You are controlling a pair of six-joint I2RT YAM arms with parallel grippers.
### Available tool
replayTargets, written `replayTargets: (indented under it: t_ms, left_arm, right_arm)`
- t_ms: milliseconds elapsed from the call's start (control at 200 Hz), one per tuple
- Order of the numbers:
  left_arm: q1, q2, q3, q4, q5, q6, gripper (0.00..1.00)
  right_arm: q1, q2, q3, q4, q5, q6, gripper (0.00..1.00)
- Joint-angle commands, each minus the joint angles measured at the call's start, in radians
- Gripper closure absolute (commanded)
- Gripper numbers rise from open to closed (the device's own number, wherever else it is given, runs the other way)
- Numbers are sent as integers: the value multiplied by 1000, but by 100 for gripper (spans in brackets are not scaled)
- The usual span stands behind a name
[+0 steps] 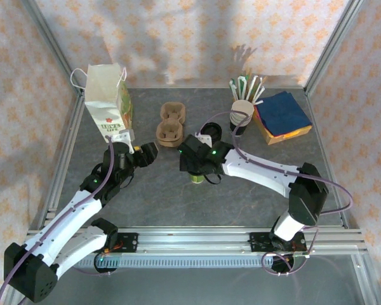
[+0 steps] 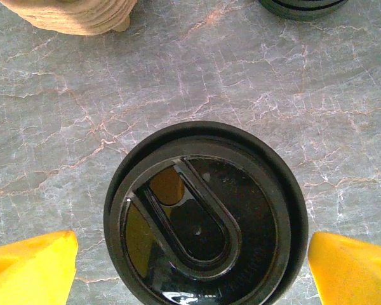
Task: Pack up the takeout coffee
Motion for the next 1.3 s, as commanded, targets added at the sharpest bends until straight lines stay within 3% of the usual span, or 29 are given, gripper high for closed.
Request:
replayTargets:
  t_ms: [0,435,1296]
  left_arm:
    - [11,-6,-17,9,2,2,26]
    - [18,-1,-33,15,5,-2,26]
    - [26,14,-54,34,19,-11,26]
  right_arm:
    - [16,28,41,-51,61,-2,9]
    - [23,71,67,-87,105,-18,18]
    - [23,135,79,-149,88,-66,21]
